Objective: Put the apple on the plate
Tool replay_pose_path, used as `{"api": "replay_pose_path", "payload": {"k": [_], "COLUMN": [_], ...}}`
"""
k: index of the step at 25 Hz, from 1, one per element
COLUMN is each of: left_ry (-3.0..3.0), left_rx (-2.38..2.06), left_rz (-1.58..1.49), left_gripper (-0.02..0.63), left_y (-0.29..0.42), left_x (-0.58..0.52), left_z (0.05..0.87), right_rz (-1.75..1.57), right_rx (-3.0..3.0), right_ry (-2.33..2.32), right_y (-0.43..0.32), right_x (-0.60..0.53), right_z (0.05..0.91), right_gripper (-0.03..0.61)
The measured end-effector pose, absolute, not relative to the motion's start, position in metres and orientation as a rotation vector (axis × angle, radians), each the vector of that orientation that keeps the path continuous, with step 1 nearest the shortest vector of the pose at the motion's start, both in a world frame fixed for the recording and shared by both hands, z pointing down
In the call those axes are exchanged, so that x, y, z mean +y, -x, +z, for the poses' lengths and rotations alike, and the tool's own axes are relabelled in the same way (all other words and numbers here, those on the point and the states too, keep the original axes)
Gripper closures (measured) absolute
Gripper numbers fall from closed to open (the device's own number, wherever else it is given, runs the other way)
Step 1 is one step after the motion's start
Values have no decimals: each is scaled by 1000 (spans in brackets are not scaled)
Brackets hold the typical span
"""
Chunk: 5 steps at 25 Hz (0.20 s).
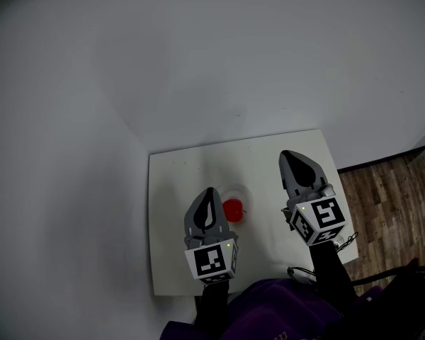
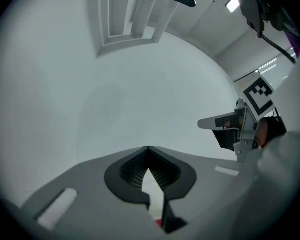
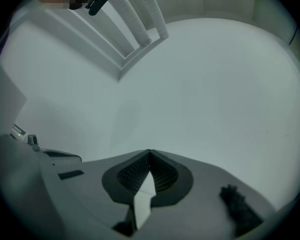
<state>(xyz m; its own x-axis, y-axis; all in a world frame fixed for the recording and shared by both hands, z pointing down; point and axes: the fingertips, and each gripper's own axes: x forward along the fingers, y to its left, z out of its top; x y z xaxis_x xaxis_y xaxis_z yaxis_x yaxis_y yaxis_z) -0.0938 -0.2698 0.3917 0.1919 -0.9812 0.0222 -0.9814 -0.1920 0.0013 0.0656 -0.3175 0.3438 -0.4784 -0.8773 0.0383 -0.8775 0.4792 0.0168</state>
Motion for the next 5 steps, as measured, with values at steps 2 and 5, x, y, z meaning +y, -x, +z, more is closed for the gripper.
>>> {"api": "replay_pose_path", "payload": {"k": [2,5], "left_ry": [-2416,-2408], "left_rx": [-1985,-2000], "left_rz": [31,23], "left_gripper": [606,606], "left_y": [93,94], "left_x": [-269,-269], "left_z": [392,390], "right_rz": [5,-5], "right_rx": [-2668,-2667], "right_ry": [-1583,-1583], "right_y": [-66,-66], "right_x": [-317,-316], "right_z": [342,341], "right_gripper": [569,569]}}
